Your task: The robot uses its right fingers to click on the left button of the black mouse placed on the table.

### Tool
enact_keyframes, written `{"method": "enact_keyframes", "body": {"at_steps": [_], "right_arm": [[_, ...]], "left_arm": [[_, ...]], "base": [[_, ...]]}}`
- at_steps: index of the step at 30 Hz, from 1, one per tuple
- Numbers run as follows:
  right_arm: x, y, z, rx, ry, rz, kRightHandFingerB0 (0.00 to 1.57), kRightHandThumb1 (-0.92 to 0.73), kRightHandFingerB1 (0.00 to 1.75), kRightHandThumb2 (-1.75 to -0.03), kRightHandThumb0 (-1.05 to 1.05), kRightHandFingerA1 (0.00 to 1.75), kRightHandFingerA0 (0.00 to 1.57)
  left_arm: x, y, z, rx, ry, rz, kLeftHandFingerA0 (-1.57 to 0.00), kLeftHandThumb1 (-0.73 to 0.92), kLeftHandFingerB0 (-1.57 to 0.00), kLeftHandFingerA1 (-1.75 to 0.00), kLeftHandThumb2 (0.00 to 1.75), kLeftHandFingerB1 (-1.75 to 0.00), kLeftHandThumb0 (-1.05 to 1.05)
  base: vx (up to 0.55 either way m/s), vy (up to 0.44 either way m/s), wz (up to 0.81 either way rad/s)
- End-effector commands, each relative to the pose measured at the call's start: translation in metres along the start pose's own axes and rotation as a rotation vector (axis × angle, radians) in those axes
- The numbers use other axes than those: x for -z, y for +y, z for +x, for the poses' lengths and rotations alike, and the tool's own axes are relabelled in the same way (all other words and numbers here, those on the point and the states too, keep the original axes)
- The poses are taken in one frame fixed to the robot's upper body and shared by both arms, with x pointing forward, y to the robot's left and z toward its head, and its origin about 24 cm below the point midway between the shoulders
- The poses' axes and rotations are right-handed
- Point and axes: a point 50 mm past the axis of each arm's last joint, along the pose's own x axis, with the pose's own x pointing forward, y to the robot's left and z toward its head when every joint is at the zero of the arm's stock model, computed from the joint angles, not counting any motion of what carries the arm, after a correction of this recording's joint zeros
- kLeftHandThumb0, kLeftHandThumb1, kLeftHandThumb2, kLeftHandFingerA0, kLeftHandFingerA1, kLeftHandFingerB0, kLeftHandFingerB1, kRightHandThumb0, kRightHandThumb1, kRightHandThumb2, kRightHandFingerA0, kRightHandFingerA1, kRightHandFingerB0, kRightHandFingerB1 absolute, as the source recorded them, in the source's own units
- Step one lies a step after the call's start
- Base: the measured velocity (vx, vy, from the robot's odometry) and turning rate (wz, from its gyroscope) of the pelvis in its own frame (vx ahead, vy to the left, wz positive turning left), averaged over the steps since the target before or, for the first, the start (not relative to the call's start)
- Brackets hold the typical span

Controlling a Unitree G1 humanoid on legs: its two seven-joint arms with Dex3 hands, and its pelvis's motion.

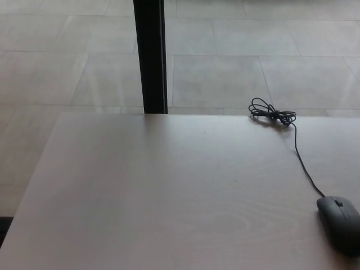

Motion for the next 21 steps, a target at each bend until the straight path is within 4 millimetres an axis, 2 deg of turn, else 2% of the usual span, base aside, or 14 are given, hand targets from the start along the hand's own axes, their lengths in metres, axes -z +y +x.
{"method": "enact_keyframes", "body": {"at_steps": [1,4,5,6,8,9,10,11,13,14,16,17,18,21], "right_arm": [[0.001,0.058,-0.017,-0.224,-0.164,-0.434,0.41,-0.81,0.37,-0.65,-0.7,0.81,0.84],[0.008,0.062,-0.018,-0.271,-0.167,-0.495,0.41,-0.82,0.38,-0.65,-0.68,0.83,0.83],[0.01,0.063,-0.019,-0.281,-0.167,-0.52,0.42,-0.82,0.38,-0.65,-0.67,0.9,0.84],[0.014,0.065,-0.021,-0.298,-0.163,-0.527,0.43,-0.79,0.39,-0.64,-0.65,1.18,0.83],[0.016,0.068,-0.021,-0.315,-0.152,-0.531,0.43,-0.8,0.38,-0.64,-0.65,1.12,0.83],[0.018,0.068,-0.022,-0.324,-0.152,-0.541,0.43,-0.79,0.39,-0.65,-0.66,1.29,0.86],[0.021,0.069,-0.023,-0.343,-0.148,-0.563,0.43,-0.8,0.38,-0.64,-0.67,1.27,0.82],[0.024,0.069,-0.024,-0.357,-0.144,-0.598,0.44,-0.8,0.38,-0.64,-0.65,1.02,0.77],[0.028,0.068,-0.025,-0.367,-0.15,-0.64,0.43,-0.8,0.38,-0.64,-0.65,0.87,0.74],[0.029,0.068,-0.025,-0.372,-0.149,-0.65,0.43,-0.8,0.38,-0.64,-0.65,0.87,0.74],[0.033,0.064,-0.027,-0.395,-0.16,-0.722,0.4,-0.82,0.37,-0.64,-0.63,0.54,0.54],[0.033,0.064,-0.027,-0.397,-0.162,-0.728,0.4,-0.82,0.37,-0.64,-0.63,0.54,0.54],[0.034,0.063,-0.027,-0.399,-0.165,-0.745,0.41,-0.81,0.38,-0.64,-0.62,0.48,0.48],[0.035,0.063,-0.029,-0.417,-0.203,-0.819,0.4,-0.77,0.37,-0.64,-0.63,0.47,0.46]], "left_arm": [[-0.014,0.0,0.002,0.003,-0.042,-0.026,-0.69,0.92,-0.53,-0.57,0.69,-0.49,-0.83],[-0.014,0.0,0.002,0.004,-0.045,-0.02,-0.67,0.92,-0.52,-0.57,0.71,-0.49,-0.83],[-0.014,0.0,0.002,0.007,-0.043,-0.015,-0.66,0.92,-0.52,-0.57,0.72,-0.49,-0.84],[-0.015,0.0,0.002,0.003,-0.047,-0.027,-0.7,0.92,-0.52,-0.59,0.7,-0.5,-0.85],[-0.015,0.001,0.002,-0.003,-0.048,-0.031,-0.71,0.92,-0.54,-0.59,0.7,-0.5,-0.84],[-0.015,0.001,0.002,-0.009,-0.044,-0.039,-0.72,0.92,-0.56,-0.57,0.67,-0.49,-0.85],[-0.014,0.001,0.002,-0.013,-0.037,-0.052,-0.67,0.75,-0.51,-0.62,0.87,-0.54,-0.89],[-0.014,0.001,0.002,-0.009,-0.037,-0.048,-0.67,0.77,-0.49,-0.63,0.86,-0.53,-0.87],[-0.014,0.001,0.002,-0.005,-0.04,-0.042,-0.69,0.92,-0.52,-0.58,0.7,-0.49,-0.83],[-0.014,0.001,0.002,-0.001,-0.043,-0.037,-0.69,0.92,-0.52,-0.58,0.7,-0.49,-0.83],[-0.013,0.002,0.002,-0.008,-0.04,-0.037,-0.67,0.77,-0.51,-0.61,0.86,-0.53,-0.89],[-0.013,0.002,0.002,-0.009,-0.04,-0.037,-0.67,0.77,-0.51,-0.61,0.86,-0.53,-0.89],[-0.013,0.002,0.002,-0.01,-0.04,-0.03,-0.72,0.92,-0.57,-0.56,0.7,-0.49,-0.84],[-0.013,0.002,0.002,-0.001,-0.039,-0.023,-0.68,0.92,-0.54,-0.55,0.7,-0.49,-0.83]], "base": [[0.0,0.0,0.0],[0.0,0.0,0.0],[0.0,0.0,0.0],[0.0,0.0,0.0],[0.0,0.0,0.0],[0.0,0.0,0.0],[0.0,0.0,0.0],[0.0,0.0,0.0],[0.0,0.0,0.0],[0.0,0.0,0.0],[0.0,0.0,0.0],[0.0,0.0,0.0],[0.0,0.0,0.0],[0.0,0.0,0.0]]}}
